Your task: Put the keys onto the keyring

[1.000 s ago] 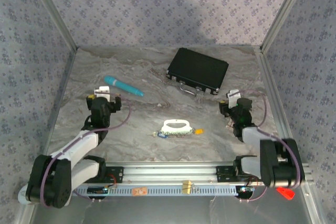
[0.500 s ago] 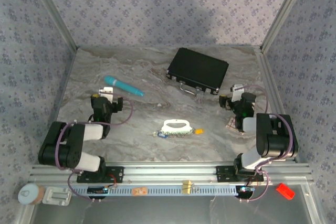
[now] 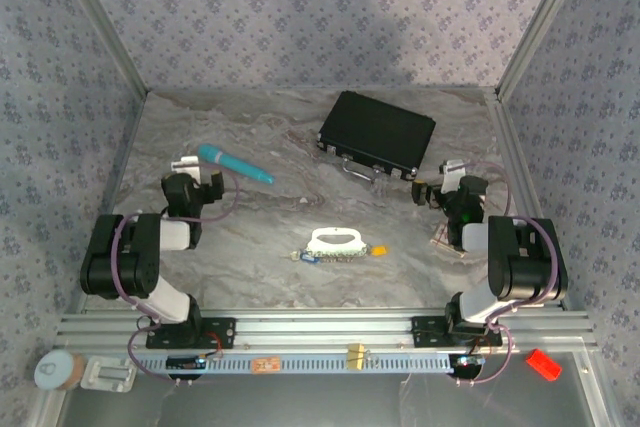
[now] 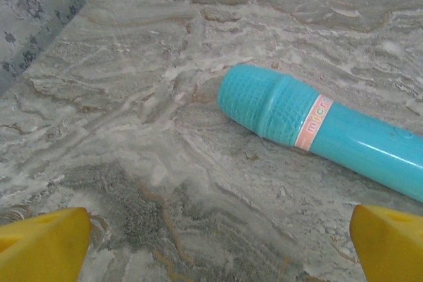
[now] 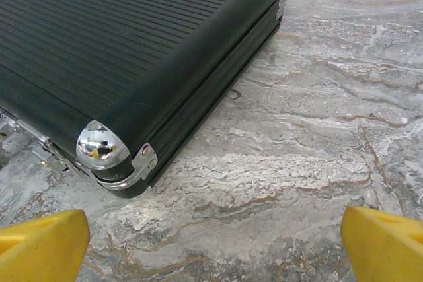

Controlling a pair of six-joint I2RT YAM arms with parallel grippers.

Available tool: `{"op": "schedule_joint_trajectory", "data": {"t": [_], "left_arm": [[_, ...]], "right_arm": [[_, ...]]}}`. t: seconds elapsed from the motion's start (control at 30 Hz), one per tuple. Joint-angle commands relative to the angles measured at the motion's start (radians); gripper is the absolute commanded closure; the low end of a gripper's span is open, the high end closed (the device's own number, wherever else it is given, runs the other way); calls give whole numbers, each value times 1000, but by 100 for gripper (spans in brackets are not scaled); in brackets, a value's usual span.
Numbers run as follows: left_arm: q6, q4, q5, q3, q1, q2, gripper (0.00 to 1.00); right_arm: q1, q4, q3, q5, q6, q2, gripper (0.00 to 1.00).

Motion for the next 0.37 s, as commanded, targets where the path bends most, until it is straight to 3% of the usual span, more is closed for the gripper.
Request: {"op": "schedule_joint_trajectory", "data": {"t": [0.0, 0.33], "left_arm": [[-22, -8, 23, 15, 4, -12, 0], [-22, -9, 33, 15, 6, -10, 0]], "right_arm": [[3, 19, 21, 6, 7, 1, 1], [22, 11, 26, 80, 11, -2, 1]]}}
